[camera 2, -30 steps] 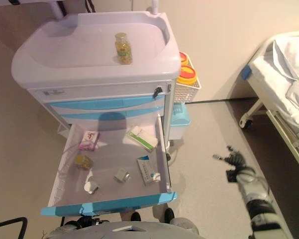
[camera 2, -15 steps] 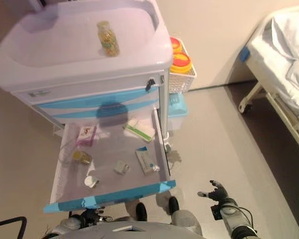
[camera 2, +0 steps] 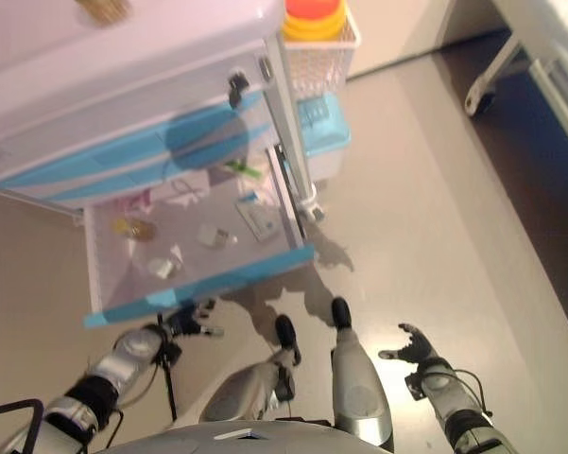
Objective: Open the drawer and pick up the medicine
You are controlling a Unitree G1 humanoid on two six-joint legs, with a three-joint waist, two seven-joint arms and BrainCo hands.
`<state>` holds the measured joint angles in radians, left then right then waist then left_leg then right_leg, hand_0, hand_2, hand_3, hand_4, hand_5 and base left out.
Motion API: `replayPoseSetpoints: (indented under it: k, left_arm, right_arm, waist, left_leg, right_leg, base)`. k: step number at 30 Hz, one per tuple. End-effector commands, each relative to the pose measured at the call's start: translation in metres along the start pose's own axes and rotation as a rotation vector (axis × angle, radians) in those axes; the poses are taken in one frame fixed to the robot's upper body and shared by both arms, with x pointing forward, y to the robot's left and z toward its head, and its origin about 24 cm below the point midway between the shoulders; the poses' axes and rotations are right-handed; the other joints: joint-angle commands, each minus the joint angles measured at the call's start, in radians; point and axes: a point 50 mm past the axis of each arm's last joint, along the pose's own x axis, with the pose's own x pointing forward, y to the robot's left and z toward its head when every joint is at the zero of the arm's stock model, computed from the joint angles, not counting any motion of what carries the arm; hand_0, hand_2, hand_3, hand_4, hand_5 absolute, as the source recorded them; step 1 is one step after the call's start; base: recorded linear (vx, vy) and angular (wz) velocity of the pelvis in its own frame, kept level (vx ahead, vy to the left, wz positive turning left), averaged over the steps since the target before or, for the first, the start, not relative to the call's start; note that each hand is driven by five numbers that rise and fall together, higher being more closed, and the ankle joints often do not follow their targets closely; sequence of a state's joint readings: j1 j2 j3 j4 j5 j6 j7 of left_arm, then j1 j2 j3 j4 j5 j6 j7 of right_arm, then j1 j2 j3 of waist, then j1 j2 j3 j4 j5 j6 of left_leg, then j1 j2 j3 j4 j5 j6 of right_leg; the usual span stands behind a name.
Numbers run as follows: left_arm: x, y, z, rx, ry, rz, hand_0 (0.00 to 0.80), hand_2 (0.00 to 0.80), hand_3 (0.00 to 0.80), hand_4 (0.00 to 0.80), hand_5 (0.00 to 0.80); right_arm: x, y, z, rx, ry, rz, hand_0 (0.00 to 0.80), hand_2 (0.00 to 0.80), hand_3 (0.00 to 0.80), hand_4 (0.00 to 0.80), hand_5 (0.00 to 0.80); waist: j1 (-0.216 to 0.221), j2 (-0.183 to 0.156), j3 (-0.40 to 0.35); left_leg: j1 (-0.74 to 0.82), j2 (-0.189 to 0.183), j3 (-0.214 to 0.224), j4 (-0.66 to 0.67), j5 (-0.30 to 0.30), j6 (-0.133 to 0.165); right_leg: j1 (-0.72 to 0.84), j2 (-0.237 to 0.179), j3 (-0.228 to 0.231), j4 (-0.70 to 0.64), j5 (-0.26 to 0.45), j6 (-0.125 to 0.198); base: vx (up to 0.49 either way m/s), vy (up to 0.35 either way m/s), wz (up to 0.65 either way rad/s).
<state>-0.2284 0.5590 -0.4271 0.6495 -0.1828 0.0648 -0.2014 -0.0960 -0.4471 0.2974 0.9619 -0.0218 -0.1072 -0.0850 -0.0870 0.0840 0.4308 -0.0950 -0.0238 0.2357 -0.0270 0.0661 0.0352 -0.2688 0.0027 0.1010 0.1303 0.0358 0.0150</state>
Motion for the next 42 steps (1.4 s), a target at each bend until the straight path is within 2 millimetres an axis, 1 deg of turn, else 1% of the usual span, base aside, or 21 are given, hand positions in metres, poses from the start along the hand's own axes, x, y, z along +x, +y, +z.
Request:
replayPoseSetpoints:
  k: [1,3,5,7,9,12,13,15,18,19,20,22,25,27,30,31,33,35,37,40,42]
  left_arm:
    - [-0.011,0.047,0.042,-0.031,-0.143,0.109,0.0,0.0,0.0,0.0,0.0]
    - [-0.017,0.065,0.063,0.001,-0.196,0.143,0.0,0.0,0.0,0.0,0.0]
    - [-0.024,0.084,0.088,0.035,-0.243,0.184,0.0,0.0,0.0,0.0,0.0]
    - [-0.034,0.107,0.117,0.068,-0.275,0.219,0.0,0.0,0.0,0.0,0.0]
    - [-0.041,0.124,0.135,0.078,-0.285,0.271,0.0,0.0,0.0,0.0,0.0]
    - [-0.057,0.164,0.157,-0.005,-0.307,0.402,0.0,0.0,0.0,0.0,0.0]
    - [-0.059,0.169,0.159,-0.026,-0.311,0.42,0.0,0.0,0.0,0.0,0.0]
    - [-0.073,0.195,0.168,-0.151,-0.358,0.538,0.0,0.0,0.0,0.0,0.0]
    - [-0.095,0.227,0.171,-0.346,-0.43,0.72,0.0,0.0,0.0,0.0,0.0]
    - [-0.101,0.234,0.173,-0.416,-0.466,0.775,0.0,0.0,0.0,0.0,0.0]
    - [-0.106,0.241,0.171,-0.482,-0.498,0.817,0.0,0.0,0.0,0.0,0.0]
    - [-0.112,0.246,0.171,-0.565,-0.557,0.862,0.0,0.0,0.0,0.0,0.0]
    - [-0.122,0.249,0.178,-0.64,-0.694,0.964,0.0,0.0,0.0,0.0,0.0]
    - [-0.124,0.247,0.179,-0.7,-0.774,0.975,0.0,0.0,0.0,0.0,0.0]
    - [-0.117,0.239,0.179,-0.712,-0.834,0.925,0.0,0.0,0.0,0.0,0.0]
    - [-0.115,0.235,0.179,-0.687,-0.842,0.902,0.0,0.0,0.0,0.0,0.0]
    - [-0.105,0.224,0.176,-0.636,-0.844,0.811,0.0,0.0,0.0,0.0,0.0]
    - [-0.092,0.209,0.168,-0.589,-0.828,0.704,0.0,0.0,0.0,0.0,0.0]
    - [-0.077,0.187,0.157,-0.556,-0.804,0.58,0.0,0.0,0.0,0.0,0.0]
    - [-0.057,0.152,0.128,-0.54,-0.748,0.408,0.0,0.0,0.0,0.0,0.0]
    - [-0.045,0.128,0.103,-0.603,-0.706,0.321,0.0,0.0,0.0,0.0,0.0]
  right_arm:
    - [-0.003,-0.002,0.001,-0.002,-0.033,-0.015,0.0,0.0,0.0,0.0,0.0]
    - [-0.002,-0.003,0.003,0.018,-0.04,-0.026,0.0,0.0,0.0,0.0,0.0]
    - [-0.001,-0.003,0.007,0.04,-0.051,-0.039,0.0,0.0,0.0,0.0,0.0]
    - [-0.001,-0.004,0.008,0.071,-0.055,-0.047,0.0,0.0,0.0,0.0,0.0]
    - [-0.002,-0.005,0.008,0.071,-0.058,-0.051,0.0,0.0,0.0,0.0,0.0]
    - [-0.003,-0.009,0.008,0.071,-0.06,-0.058,0.0,0.0,0.0,0.0,0.0]
    - [-0.004,-0.009,0.008,0.071,-0.06,-0.058,0.0,0.0,0.0,0.0,0.0]
    - [-0.005,-0.01,0.007,0.062,-0.062,-0.056,0.0,0.0,0.0,0.0,0.0]
    - [-0.006,-0.007,0.006,0.05,-0.062,-0.043,0.0,0.0,0.0,0.0,0.0]
    - [-0.006,-0.004,0.005,0.045,-0.062,-0.037,0.0,0.0,0.0,0.0,0.0]
    - [-0.006,-0.001,0.006,0.038,-0.065,-0.027,0.0,0.0,0.0,0.0,0.0]
    - [-0.006,0.004,0.006,0.028,-0.065,-0.012,0.0,0.0,0.0,0.0,0.0]
    - [-0.007,0.012,0.005,0.008,-0.072,0.012,0.0,0.0,0.0,0.0,0.0]
    - [-0.009,0.017,0.003,-0.01,-0.077,0.022,0.0,0.0,0.0,0.0,0.0]
    - [-0.009,0.019,0.001,-0.015,-0.085,0.032,0.0,0.0,0.0,0.0,0.0]
    - [-0.009,0.019,0.002,-0.018,-0.09,0.033,0.0,0.0,0.0,0.0,0.0]
    - [-0.01,0.021,0.001,-0.019,-0.089,0.036,0.0,0.0,0.0,0.0,0.0]
    - [-0.012,0.022,-0.002,-0.019,-0.08,0.036,0.0,0.0,0.0,0.0,0.0]
    - [-0.013,0.023,-0.005,-0.014,-0.066,0.034,0.0,0.0,0.0,0.0,0.0]
    - [-0.013,0.022,-0.008,0.002,-0.041,0.032,0.0,0.0,0.0,0.0,0.0]
    - [-0.013,0.019,-0.012,0.018,-0.027,0.04,0.0,0.0,0.0,0.0,0.0]
  waist:
    - [-0.035,-0.038,0.001]
    - [-0.038,-0.043,0.022]
    - [-0.043,-0.048,0.044]
    - [-0.054,-0.057,0.063]
    - [-0.067,-0.064,0.073]
    - [-0.097,-0.079,0.082]
    - [-0.101,-0.081,0.083]
    - [-0.122,-0.092,0.084]
    - [-0.15,-0.104,0.081]
    - [-0.154,-0.1,0.079]
    - [-0.161,-0.104,0.075]
    - [-0.165,-0.108,0.07]
    - [-0.165,-0.113,0.061]
    - [-0.162,-0.115,0.05]
    - [-0.154,-0.117,0.039]
    - [-0.152,-0.124,0.037]
    - [-0.141,-0.123,0.028]
    - [-0.125,-0.119,0.02]
    - [-0.104,-0.113,0.01]
    - [-0.069,-0.099,-0.011]
    - [-0.043,-0.09,-0.035]
  left_leg:
    - [-0.141,-0.055,-0.063,0.255,-0.144,0.046]
    - [-0.182,-0.056,-0.058,0.311,-0.161,0.052]
    - [-0.222,-0.057,-0.057,0.369,-0.182,0.059]
    - [-0.26,-0.052,-0.042,0.436,-0.208,0.063]
    - [-0.284,-0.045,-0.036,0.478,-0.225,0.065]
    - [-0.314,-0.029,-0.024,0.535,-0.251,0.069]
    - [-0.317,-0.027,-0.023,0.541,-0.253,0.069]
    - [-0.329,-0.018,-0.017,0.567,-0.26,0.065]
    - [-0.344,-0.005,-0.005,0.601,-0.269,0.063]
    - [-0.338,-0.002,-0.016,0.614,-0.303,0.058]
    - [-0.344,0.0,-0.014,0.62,-0.306,0.056]
    - [-0.348,0.006,-0.011,0.631,-0.316,0.054]
    - [-0.347,0.008,-0.01,0.64,-0.332,0.054]
    - [-0.34,0.005,-0.012,0.638,-0.342,0.056]
    - [-0.326,-0.002,-0.018,0.636,-0.359,0.063]
    - [-0.33,-0.002,-0.007,0.628,-0.334,0.067]
    - [-0.302,-0.01,-0.015,0.607,-0.334,0.068]
    - [-0.267,-0.017,-0.025,0.573,-0.326,0.065]
    - [-0.232,-0.031,-0.039,0.529,-0.308,0.06]
    - [-0.17,-0.048,-0.077,0.45,-0.274,0.051]
    - [-0.136,-0.059,-0.108,0.394,-0.243,0.042]
  right_leg:
    - [-0.037,-0.033,-0.038,0.066,-0.012,0.026]
    - [-0.074,-0.033,-0.037,0.102,-0.018,0.019]
    - [-0.11,-0.031,-0.036,0.142,-0.027,0.014]
    - [-0.146,-0.03,-0.04,0.184,-0.035,0.009]
    - [-0.172,-0.029,-0.037,0.212,-0.039,0.007]
    - [-0.205,-0.027,-0.021,0.246,-0.044,0.008]
    - [-0.208,-0.026,-0.018,0.249,-0.044,0.009]
    - [-0.223,-0.02,-0.005,0.261,-0.048,0.008]
    - [-0.245,-0.01,0.015,0.278,-0.053,0.006]
    - [-0.241,-0.002,0.019,0.293,-0.085,0.009]
    - [-0.248,0.003,0.026,0.297,-0.087,0.008]
    - [-0.254,0.008,0.033,0.305,-0.097,0.005]
    - [-0.259,0.015,0.04,0.32,-0.111,0.0]
    - [-0.258,0.017,0.046,0.333,-0.12,-0.002]
    - [-0.25,0.019,0.051,0.353,-0.136,-0.004]
    - [-0.254,0.015,0.051,0.347,-0.112,-0.008]
    - [-0.233,0.014,0.052,0.345,-0.114,-0.005]
    - [-0.2,0.006,0.045,0.328,-0.113,-0.001]
    - [-0.159,-0.005,0.033,0.292,-0.103,0.004]
    - [-0.083,-0.021,0.01,0.226,-0.089,0.011]
    - [-0.039,-0.03,-0.009,0.183,-0.082,0.014]
  base:
    - [-0.052,-0.023,-0.08]
    - [-0.048,-0.025,-0.09]
    - [-0.05,-0.031,0.0]
    - [-0.039,-0.033,0.03]
    - [-0.009,-0.007,0.02]
    - [-0.001,0.014,-0.07]
    - [0.003,0.029,-0.17]
    - [0.014,0.047,-0.13]
    - [0.035,0.069,-0.19]
    - [0.078,0.075,-0.32]
    - [0.078,0.064,-0.27]
    - [-0.001,0.019,-0.2]
    - [-0.003,0.002,-0.14]
    - [0.003,0.004,-0.04]
    - [-0.029,-0.014,-0.01]
    - [-0.074,-0.062,-0.04]
    - [-0.01,-0.061,0.01]
    - [0.038,-0.045,0.04]
    - [0.039,-0.053,0.1]
    - [0.064,-0.05,0.18]
    - [0.064,-0.037,0.25]
